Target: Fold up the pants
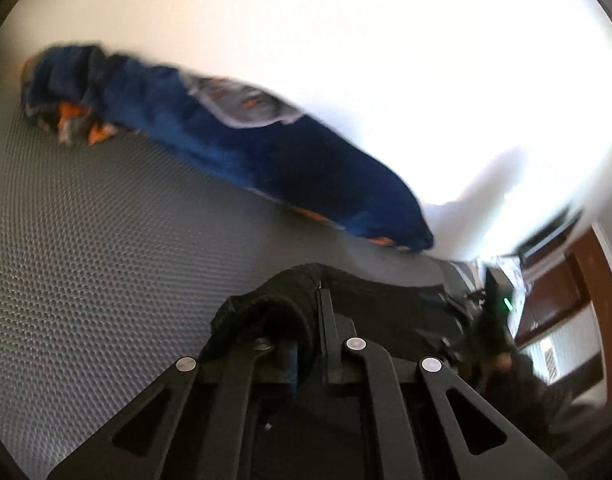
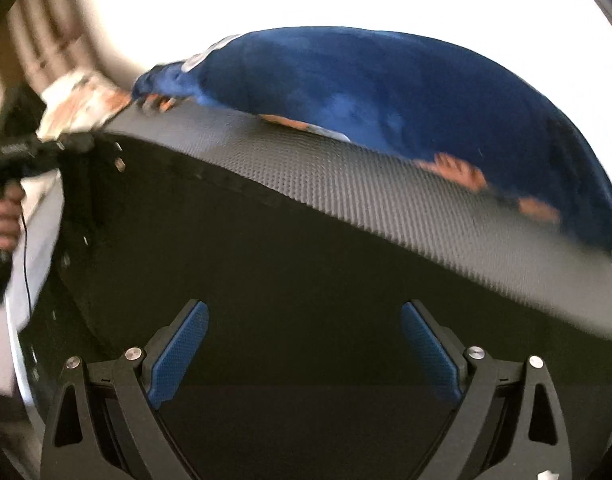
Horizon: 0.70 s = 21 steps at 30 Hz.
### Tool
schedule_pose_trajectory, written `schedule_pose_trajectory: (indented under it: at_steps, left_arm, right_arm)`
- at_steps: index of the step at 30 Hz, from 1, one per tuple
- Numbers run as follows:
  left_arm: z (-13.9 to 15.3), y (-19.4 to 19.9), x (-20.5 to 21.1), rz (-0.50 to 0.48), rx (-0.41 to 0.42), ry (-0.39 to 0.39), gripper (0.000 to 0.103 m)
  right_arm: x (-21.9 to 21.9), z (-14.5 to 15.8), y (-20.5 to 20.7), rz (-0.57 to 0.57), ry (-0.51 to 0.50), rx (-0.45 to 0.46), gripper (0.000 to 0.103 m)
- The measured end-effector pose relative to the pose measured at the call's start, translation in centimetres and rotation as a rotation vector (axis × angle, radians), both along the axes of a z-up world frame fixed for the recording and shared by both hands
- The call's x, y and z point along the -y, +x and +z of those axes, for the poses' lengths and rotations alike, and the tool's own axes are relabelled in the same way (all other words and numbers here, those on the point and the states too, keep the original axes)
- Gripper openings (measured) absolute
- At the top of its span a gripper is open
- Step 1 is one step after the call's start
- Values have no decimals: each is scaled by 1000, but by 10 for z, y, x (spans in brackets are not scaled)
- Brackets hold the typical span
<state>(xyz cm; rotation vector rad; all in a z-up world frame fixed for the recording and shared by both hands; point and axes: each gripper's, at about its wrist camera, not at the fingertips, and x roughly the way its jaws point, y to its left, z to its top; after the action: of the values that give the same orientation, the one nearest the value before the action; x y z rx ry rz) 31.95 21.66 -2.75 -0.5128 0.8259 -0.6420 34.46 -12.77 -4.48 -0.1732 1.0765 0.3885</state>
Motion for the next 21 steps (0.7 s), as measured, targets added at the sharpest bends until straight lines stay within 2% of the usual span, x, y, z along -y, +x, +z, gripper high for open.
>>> schedule_pose_trajectory:
  at_steps: [3, 8, 11, 14, 17, 19, 21]
  left_arm:
    - [12, -21, 3, -25, 38, 3, 7]
    - [22, -41, 1, -49, 76, 1, 7]
    - [26, -53, 1, -51, 89, -10, 7]
    - [31, -64, -6, -46, 92, -17, 7]
    - [32, -64, -6, -34, 92, -16, 7]
    - [30, -61, -6, -23, 79, -19, 7]
    - [29, -56, -4, -19, 71, -12, 7]
  right_arm:
    - [0, 2, 26, 117, -25, -32, 93]
    - [0, 1, 67, 246, -11, -106, 91]
    - [-6, -8, 87, 330, 0, -187, 90]
    - [-10, -22, 101, 418, 28, -296, 79]
    - [-1, -31, 107, 443, 41, -348, 75]
    - [9, -34, 108, 449, 49, -366, 68]
    - [26, -36, 107, 446, 52, -386, 54]
